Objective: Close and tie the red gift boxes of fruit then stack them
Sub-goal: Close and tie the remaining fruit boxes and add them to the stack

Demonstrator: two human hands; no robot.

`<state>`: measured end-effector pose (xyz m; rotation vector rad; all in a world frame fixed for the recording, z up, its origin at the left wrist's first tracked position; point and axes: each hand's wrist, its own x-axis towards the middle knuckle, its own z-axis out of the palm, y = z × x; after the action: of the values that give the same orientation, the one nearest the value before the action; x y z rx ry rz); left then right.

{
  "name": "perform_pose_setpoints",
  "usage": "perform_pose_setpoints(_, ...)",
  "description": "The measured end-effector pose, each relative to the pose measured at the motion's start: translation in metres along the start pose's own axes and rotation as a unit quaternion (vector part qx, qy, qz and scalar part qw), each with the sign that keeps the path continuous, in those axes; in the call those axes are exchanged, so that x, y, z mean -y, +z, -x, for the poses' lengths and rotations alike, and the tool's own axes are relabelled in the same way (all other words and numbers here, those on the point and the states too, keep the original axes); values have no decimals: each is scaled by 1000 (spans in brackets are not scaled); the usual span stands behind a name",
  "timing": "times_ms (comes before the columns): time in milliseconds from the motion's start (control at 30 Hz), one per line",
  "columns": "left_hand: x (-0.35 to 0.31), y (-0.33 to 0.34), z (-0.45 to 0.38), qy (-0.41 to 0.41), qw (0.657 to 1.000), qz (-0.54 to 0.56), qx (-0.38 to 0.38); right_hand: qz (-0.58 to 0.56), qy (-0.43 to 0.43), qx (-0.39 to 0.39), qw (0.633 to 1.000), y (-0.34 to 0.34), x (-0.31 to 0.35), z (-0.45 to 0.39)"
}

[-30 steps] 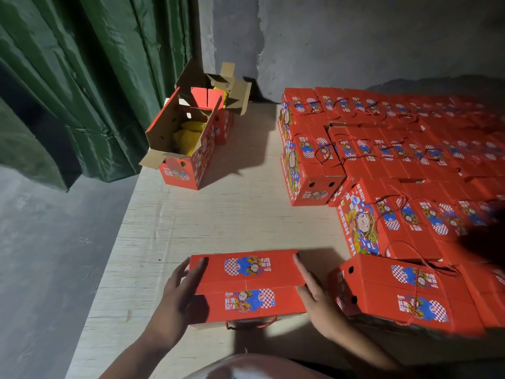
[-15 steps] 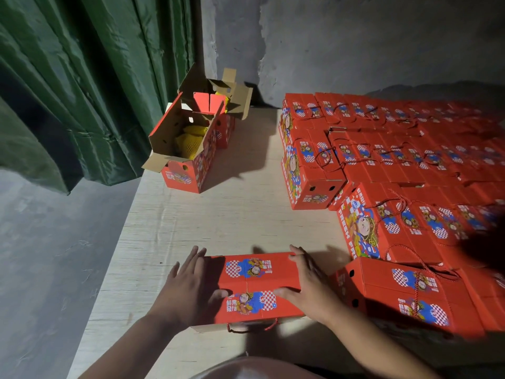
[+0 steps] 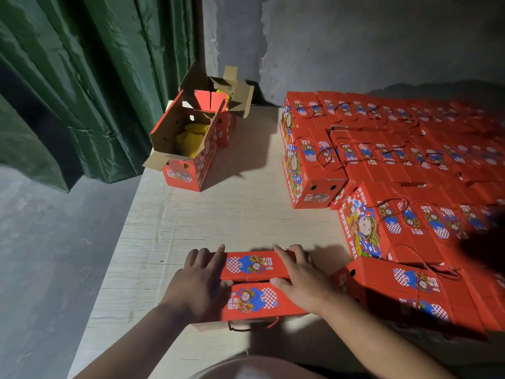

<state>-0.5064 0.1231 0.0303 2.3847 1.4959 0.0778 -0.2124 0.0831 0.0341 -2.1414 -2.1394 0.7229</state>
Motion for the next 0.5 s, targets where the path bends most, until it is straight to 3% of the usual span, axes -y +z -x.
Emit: perform_pose_setpoints(500, -5, 4, 7, -37, 996, 70, 42, -119, -12, 25, 992, 12, -10, 3)
